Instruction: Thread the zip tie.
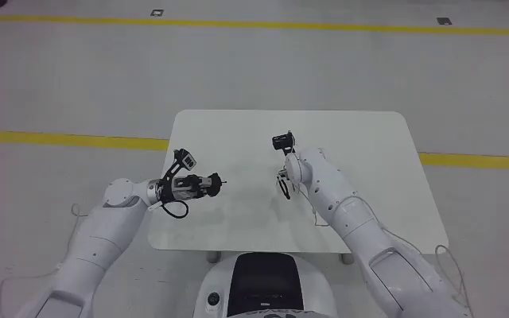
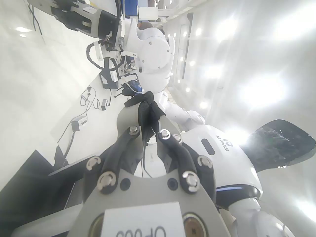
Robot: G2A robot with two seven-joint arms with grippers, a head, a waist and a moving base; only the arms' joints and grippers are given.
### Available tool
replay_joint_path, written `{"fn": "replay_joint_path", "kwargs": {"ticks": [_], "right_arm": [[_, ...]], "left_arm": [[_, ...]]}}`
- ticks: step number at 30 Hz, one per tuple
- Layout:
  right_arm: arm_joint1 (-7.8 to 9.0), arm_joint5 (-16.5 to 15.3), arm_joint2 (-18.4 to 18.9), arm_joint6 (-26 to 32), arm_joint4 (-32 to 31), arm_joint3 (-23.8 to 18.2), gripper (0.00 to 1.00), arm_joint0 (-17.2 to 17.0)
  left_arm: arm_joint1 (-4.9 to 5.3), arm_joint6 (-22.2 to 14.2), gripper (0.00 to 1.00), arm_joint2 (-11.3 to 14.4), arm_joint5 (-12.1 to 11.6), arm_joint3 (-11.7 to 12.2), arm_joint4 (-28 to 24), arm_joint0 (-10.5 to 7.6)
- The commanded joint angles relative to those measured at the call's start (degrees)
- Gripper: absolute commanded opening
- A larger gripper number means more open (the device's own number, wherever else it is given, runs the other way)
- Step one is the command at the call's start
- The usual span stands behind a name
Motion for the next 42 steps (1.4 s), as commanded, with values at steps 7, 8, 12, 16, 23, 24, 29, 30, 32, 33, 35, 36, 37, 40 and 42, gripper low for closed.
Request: {"fn": "replay_joint_path", "kwargs": {"ticks": [7, 8, 12, 16, 23, 24, 29, 30, 32, 33, 35, 36, 37, 40, 42], "right_arm": [[0.05, 0.37, 0.45, 0.01, -0.91, -0.51, 0.15, -0.5], [0.1, 0.38, 0.6, 0.1, -1.08, -0.74, 0.15, -0.66], [0.32, 0.33, 1.17, 0.44, -1.66, -1.91, 0.1, -1.4], [0.44, 0.16, 1.24, 1.25, -2.58, -2.76, 0.09, -2.06], [0.21, -0.18, 1.2, 1.49, -2.37, -1.79, 0.08, -1.86], [0.16, -0.22, 1.2, 1.44, -2.26, -1.51, 0.09, -1.75], [-0.15, -0.65, 1.2, 1.0, -1.32, 0.07, 0.09, -1.05], [-0.21, -0.69, 1.17, 0.91, -1.23, 0.37, 0.08, -0.93], [-0.35, -0.73, 1.07, 0.7, -1.02, 1.02, 0.08, -0.62], [-0.41, -0.75, 1.04, 0.63, -0.92, 1.29, 0.08, -0.5], [-0.55, -0.84, 0.94, 0.47, -0.66, 1.94, 0.08, -0.23], [-0.61, -0.87, 0.88, 0.39, -0.56, 2.24, 0.08, -0.1], [-0.68, -0.88, 0.83, 0.3, -0.48, 2.53, 0.08, 0.03], [-0.89, -0.89, 0.69, -0.02, -0.17, 3.41, 0.09, 0.44], [-1.01, -0.88, 0.63, -0.21, 0.0, 3.92, 0.1, 0.69]], "left_arm": [[0.0, 0.0, 0.0, 0.0, 0.0, 0.0, 0.0, 0.0], [0.0, 0.0, 0.0, 0.0, 0.0, 0.0, 0.0, 0.0], [0.0, 0.0, 0.0, 0.0, 0.0, 0.0, 0.0, 0.0], [0.0, 0.0, 0.0, 0.0, 0.0, 0.0, 0.0, 0.0], [0.0, 0.0, 0.0, 0.0, 0.0, 0.0, 0.0, 0.0], [0.0, 0.0, 0.0, 0.0, 0.0, 0.0, 0.0, 0.0], [0.0, 0.0, 0.0, 0.0, 0.0, 0.0, 0.0, 0.0], [0.0, 0.0, 0.0, 0.0, 0.0, 0.0, 0.0, 0.0], [0.0, 0.0, 0.0, 0.0, 0.0, 0.0, 0.0, 0.0], [0.0, 0.0, 0.0, 0.0, 0.0, 0.0, 0.0, 0.0], [0.0, 0.0, 0.0, 0.0, 0.0, 0.0, 0.0, 0.0], [0.0, 0.0, 0.0, 0.0, 0.0, 0.0, 0.0, 0.0], [0.0, 0.0, 0.0, 0.0, 0.0, 0.0, 0.0, 0.0], [0.0, 0.0, 0.0, 0.0, 0.0, 0.0, 0.0, 0.0], [0.0, 0.0, 0.0, 0.0, 0.0, 0.0, 0.0, 0.0]]}}
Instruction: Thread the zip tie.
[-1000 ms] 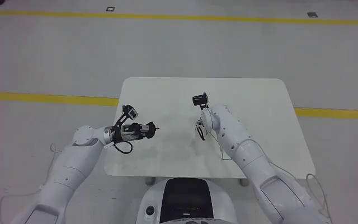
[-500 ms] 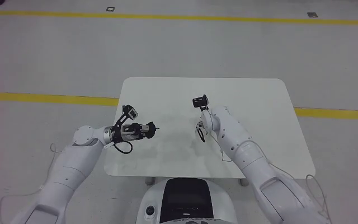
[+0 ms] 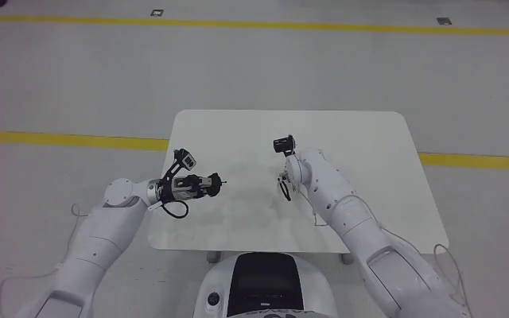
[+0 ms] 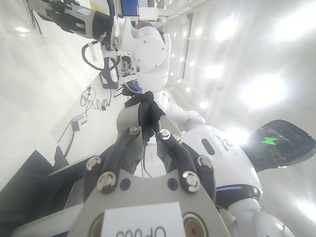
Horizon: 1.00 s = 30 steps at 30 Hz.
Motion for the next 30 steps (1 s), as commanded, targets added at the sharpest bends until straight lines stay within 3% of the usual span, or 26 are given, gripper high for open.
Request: {"fn": "replay_joint_path", "kwargs": {"ticks": [1, 6, 8, 16, 25, 30], "right_arm": [[-0.11, 0.01, -0.05, -0.17, 0.14, 0.46, 0.1, 0.22], [-0.36, 0.04, -0.14, -0.46, 0.46, 1.59, 0.08, 0.75], [-0.47, 0.09, -0.21, -0.55, 0.56, 1.97, 0.0, 0.93], [-0.3, 0.45, 0.23, -0.51, -0.28, -0.42, 0.0, -0.03], [1.92, -1.43, 4.42, 2.26, -3.43, -14.26, 0.0, -7.2], [3.35, -4.8, 8.04, 3.48, -3.6, -22.87, 0.0, -12.32]], "left_arm": [[0.0, 0.0, 0.0, 0.0, 0.0, 0.0, 0.0, 0.0], [0.0, 0.0, 0.0, 0.0, 0.0, 0.0, 0.0, 0.0], [0.0, 0.0, 0.0, 0.0, 0.0, 0.0, 0.0, 0.0], [0.0, 0.0, 0.0, 0.0, 0.0, 0.0, 0.0, 0.0], [0.0, 0.0, 0.0, 0.0, 0.0, 0.0, 0.0, 0.0], [0.0, 0.0, 0.0, 0.0, 0.0, 0.0, 0.0, 0.0]]}}
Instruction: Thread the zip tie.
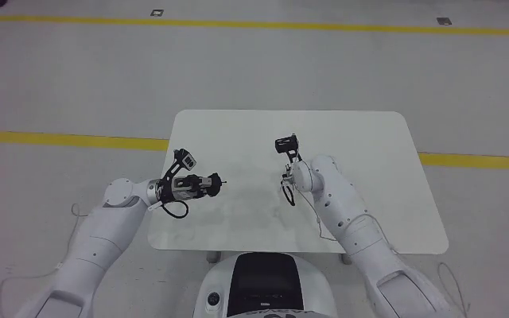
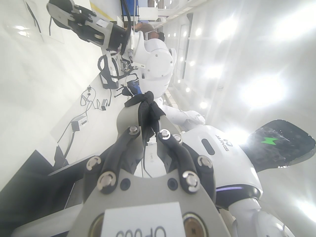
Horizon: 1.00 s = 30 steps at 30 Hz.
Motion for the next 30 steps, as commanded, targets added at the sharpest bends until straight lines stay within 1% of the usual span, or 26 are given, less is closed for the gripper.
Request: {"fn": "replay_joint_path", "kwargs": {"ticks": [1, 3, 5, 7, 8, 20, 21, 23, 25, 30], "right_arm": [[0.59, -2.04, 1.8, 0.33, 0.68, -3.59, 0.0, -2.2], [1.05, -3.95, 3.26, 0.48, 1.44, -5.89, 0.0, -3.76], [1.53, -6.95, 4.92, 0.32, 3.31, -7.96, 0.0, -5.24], [1.95, -11.29, 6.45, 0.36, 6.36, -9.17, 0.0, -6.18], [2.04, -11.84, 6.8, 0.35, 6.72, -9.34, 0.0, -6.33], [2.04, -11.84, 6.8, 0.35, 6.72, -9.34, 0.0, -6.33], [2.04, -12.19, 6.82, -0.6, 7.31, -9.34, 0.0, -6.62], [2.2, -14.8, 7.03, -2.58, 8.84, -9.33, 0.0, -7.15], [2.52, -18.38, 8.17, -4.57, 11.62, -9.33, 0.0, -7.6], [3.19, -26.86, 9.27, -6.91, 16.63, -9.0, 0.0, -7.7]], "left_arm": [[0.0, 0.0, 0.0, 0.0, 0.0, 0.0, 0.0, 0.0], [0.0, 0.0, 0.0, 0.0, 0.0, 0.0, 0.0, 0.0], [0.0, 0.0, 0.0, 0.0, 0.0, 0.0, 0.0, 0.0], [0.0, 0.0, 0.0, 0.0, 0.0, 0.0, 0.0, 0.0], [0.0, 0.0, 0.0, 0.0, 0.0, 0.0, 0.0, 0.0], [0.0, 0.0, 0.0, 0.0, 0.0, 0.0, 0.0, 0.0], [0.0, 0.0, 0.0, 0.0, 0.0, 0.0, 0.0, 0.0], [0.0, 0.0, 0.0, 0.0, 0.0, 0.0, 0.0, 0.0], [0.0, 0.0, 0.0, 0.0, 0.0, 0.0, 0.0, 0.0], [0.0, 0.0, 0.0, 0.0, 0.0, 0.0, 0.0, 0.0]]}}
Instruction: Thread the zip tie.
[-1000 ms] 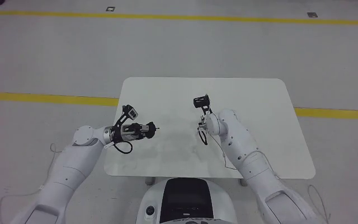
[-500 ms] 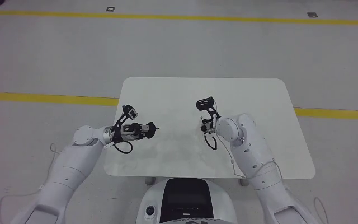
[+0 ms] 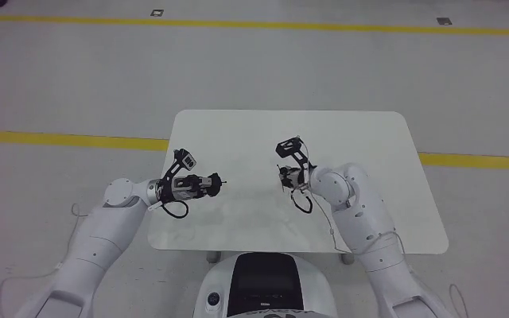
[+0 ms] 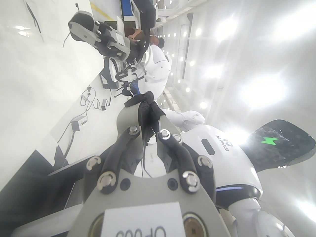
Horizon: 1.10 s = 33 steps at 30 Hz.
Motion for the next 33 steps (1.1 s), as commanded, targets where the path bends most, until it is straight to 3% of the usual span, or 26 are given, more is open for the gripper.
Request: {"fn": "replay_joint_path", "kwargs": {"ticks": [1, 7, 15, 33], "right_arm": [[0.29, -3.86, 0.36, -0.46, 2.39, 0.79, 0.0, 0.4], [1.58, -4.14, -3.06, -1.41, 9.54, 3.44, 0.0, 3.87], [5.39, -4.14, -9.82, -4.6, 19.39, 6.3, 0.0, 8.92], [5.39, -4.14, -9.82, -4.6, 19.39, 6.3, 0.0, 8.92]], "left_arm": [[0.0, 0.0, 0.0, 0.0, 0.0, 0.0, 0.0, 0.0], [0.0, 0.0, 0.0, 0.0, 0.0, 0.0, 0.0, 0.0], [0.0, 0.0, 0.0, 0.0, 0.0, 0.0, 0.0, 0.0], [0.0, 0.0, 0.0, 0.0, 0.0, 0.0, 0.0, 0.0]]}}
